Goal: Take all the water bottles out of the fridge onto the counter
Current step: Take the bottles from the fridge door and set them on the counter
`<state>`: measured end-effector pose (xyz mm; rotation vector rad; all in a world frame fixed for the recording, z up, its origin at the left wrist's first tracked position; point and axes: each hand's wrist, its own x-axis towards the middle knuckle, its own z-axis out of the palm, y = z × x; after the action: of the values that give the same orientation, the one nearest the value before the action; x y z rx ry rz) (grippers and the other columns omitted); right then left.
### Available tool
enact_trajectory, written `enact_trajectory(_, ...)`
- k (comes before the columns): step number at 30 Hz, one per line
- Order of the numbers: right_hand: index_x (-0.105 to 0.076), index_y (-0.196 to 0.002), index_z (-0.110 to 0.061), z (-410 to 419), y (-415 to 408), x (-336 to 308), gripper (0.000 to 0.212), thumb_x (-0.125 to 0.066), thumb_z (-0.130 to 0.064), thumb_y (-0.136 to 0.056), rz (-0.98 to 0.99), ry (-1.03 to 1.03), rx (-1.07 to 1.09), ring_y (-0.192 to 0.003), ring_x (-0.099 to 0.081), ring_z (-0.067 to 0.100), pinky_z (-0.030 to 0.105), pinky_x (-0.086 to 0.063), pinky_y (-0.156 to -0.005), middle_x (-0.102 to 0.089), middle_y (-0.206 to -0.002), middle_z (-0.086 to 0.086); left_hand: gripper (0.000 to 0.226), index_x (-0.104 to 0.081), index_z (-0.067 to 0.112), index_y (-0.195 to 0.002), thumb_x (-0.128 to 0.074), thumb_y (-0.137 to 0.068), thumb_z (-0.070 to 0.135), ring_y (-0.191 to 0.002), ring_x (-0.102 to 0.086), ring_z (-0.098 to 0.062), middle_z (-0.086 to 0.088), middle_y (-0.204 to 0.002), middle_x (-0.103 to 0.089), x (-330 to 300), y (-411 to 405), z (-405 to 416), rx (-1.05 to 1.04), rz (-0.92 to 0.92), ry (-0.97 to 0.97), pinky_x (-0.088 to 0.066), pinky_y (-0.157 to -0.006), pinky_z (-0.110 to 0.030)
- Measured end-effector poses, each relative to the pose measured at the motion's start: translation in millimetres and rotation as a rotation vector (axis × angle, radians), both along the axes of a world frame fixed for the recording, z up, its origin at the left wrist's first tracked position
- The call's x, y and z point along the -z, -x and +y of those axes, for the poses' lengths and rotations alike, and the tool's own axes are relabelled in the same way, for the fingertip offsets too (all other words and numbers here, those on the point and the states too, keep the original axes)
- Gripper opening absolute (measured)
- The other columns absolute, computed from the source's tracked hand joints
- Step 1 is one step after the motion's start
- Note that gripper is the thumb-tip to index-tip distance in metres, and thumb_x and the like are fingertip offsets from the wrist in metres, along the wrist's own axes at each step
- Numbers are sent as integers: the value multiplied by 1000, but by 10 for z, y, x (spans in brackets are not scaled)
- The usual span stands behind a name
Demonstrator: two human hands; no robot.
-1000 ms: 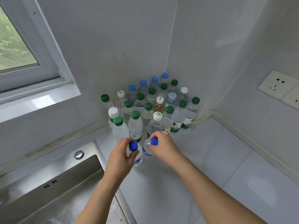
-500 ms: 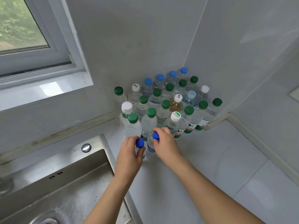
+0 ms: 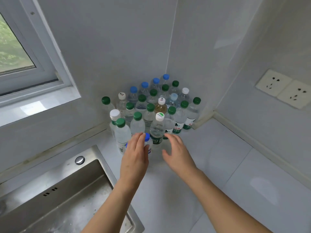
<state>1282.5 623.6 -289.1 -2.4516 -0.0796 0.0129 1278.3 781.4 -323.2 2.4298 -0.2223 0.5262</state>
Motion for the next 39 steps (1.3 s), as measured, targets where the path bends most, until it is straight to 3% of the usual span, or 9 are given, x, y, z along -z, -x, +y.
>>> enact_trajectory(9,-39,-142,-14,-1120,661,-111,56,-58,-14,-89,-28,121,334,-132,-41,16,18,-28,-106,-37,-146,-1,43,-52,-2,-133,-63,-92,9,-132,-47,-36,-17,-138,-53,-75,-101,-1150,437,-69,-194,-39,-109,-50)
enact_trajectory(13,-36,-144,-17,-1550,1040,-193,56,-55,-15,-91,-27,138,506,-134,-38,14,21,-32,-105,-33,-148,-5,45,-52,0,-133,-40,-97,23,-129,-50,-35,-15,-137,-55,-42,2,-1704,593,-68,-246,-36,-112,-46)
enact_trajectory(16,-37,-144,-16,-1852,1442,-271,56,-54,-15,-91,-34,157,618,-133,-39,16,22,-33,-106,-34,-148,-4,50,-53,-1,-134,-34,-96,27,-130,-50,-35,-16,-139,-54,-102,206,-2104,687,-52,-277,-36,-111,-47)
enact_trajectory(20,-37,-144,-14,-2204,2081,-372,56,-55,-14,-91,-41,166,765,-134,-37,16,22,-31,-108,-35,-148,-2,43,-49,-1,-138,-49,-100,19,-137,-42,-34,-16,-145,-49,-262,611,-2613,822,-99,-301,-21,-115,-43)
enact_trajectory(23,-40,-142,-11,-2439,2675,-455,56,-57,-12,-90,-55,165,894,-134,-39,18,20,-29,-106,-37,-146,2,46,-51,-2,-136,-61,-94,15,-135,-45,-35,-18,-143,-50,-369,1044,-3035,928,-151,-345,-21,-114,-43)
enact_trajectory(28,-44,-137,-14,-2658,3675,-575,52,-61,-14,-88,-61,180,1048,-129,-44,18,27,-39,-105,-42,-141,1,52,-26,6,-152,-34,-105,26,-149,-16,-26,-10,-160,-23,-506,1903,-3514,1088,-185,-384,3,-119,-34)
enact_trajectory(33,-45,-137,-18,-2690,4782,-665,52,-63,-14,-88,-101,137,1214,-121,-52,16,28,-47,-99,-42,-140,-2,47,-49,2,-139,-54,-96,21,-137,-44,-32,-15,-145,-48,-661,2895,-3845,1240,-240,-456,-23,-116,-43)
enact_trajectory(36,-44,-138,-16,-2669,5387,-688,51,-61,-15,-90,-104,146,1312,-125,-49,16,28,-44,-103,-39,-144,-2,52,-39,6,-146,-51,-99,21,-145,-29,-27,-10,-153,-38,-778,3492,-3969,1319,-214,-406,-19,-121,-41)
enact_trajectory(39,-42,-140,-16,-2640,6054,-699,52,-61,-16,-91,-115,143,1406,-124,-49,15,27,-44,-102,-38,-146,-3,52,-35,9,-149,-47,-101,24,-147,-23,-23,-7,-157,-31,-867,4151,-4071,1418,-226,-370,-24,-120,-42)
